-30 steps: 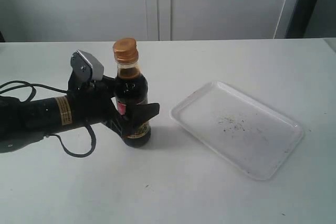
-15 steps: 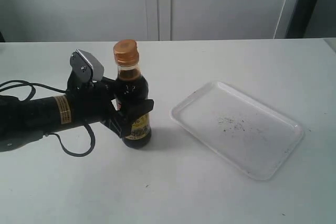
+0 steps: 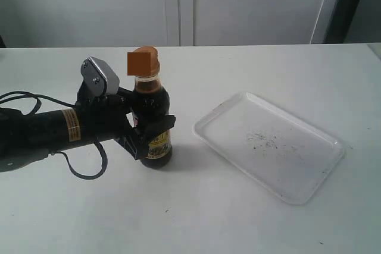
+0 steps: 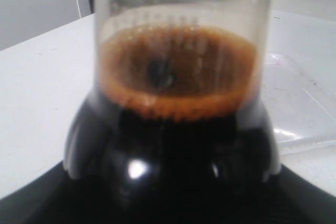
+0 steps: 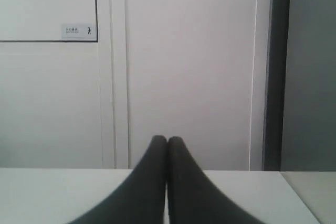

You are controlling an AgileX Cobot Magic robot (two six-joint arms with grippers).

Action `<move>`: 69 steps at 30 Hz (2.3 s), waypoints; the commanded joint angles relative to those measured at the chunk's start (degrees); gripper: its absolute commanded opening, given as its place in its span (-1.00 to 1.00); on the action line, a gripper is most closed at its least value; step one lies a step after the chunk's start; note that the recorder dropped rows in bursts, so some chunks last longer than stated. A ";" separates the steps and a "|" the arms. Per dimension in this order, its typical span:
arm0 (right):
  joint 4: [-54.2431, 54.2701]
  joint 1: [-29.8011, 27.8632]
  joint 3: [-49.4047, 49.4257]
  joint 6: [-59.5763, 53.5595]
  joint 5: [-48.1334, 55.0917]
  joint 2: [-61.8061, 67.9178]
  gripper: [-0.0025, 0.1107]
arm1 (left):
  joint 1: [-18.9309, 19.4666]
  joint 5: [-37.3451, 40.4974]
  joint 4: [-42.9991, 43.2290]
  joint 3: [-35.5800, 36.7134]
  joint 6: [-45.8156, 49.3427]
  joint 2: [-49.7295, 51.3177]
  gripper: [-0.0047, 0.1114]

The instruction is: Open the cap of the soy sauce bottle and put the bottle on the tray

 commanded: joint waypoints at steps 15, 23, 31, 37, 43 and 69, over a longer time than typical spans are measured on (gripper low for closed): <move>-7.40 1.50 -27.33 2.61 3.53 39.13 -0.96 | -0.10 0.60 2.48 0.46 -0.19 -0.20 -0.92; -7.90 10.12 -32.34 -0.47 1.15 49.16 -0.96 | -0.21 0.60 2.48 0.46 -0.19 -0.20 -0.92; -8.52 17.83 -32.57 -2.33 -7.87 58.25 -0.96 | -0.21 0.70 2.48 0.46 -0.19 -0.20 -0.92; -8.52 22.32 -32.57 -10.85 -15.80 64.69 -0.96 | -0.21 0.70 2.48 0.46 -0.19 -0.20 -0.92; -8.06 26.20 -32.57 -17.24 -23.86 70.31 -0.96 | -0.21 0.81 2.48 0.46 -0.19 -0.20 -0.92; -18.09 29.30 -41.25 -33.86 -26.02 82.71 -0.96 | -0.21 0.81 2.88 0.46 -0.19 -0.20 -0.92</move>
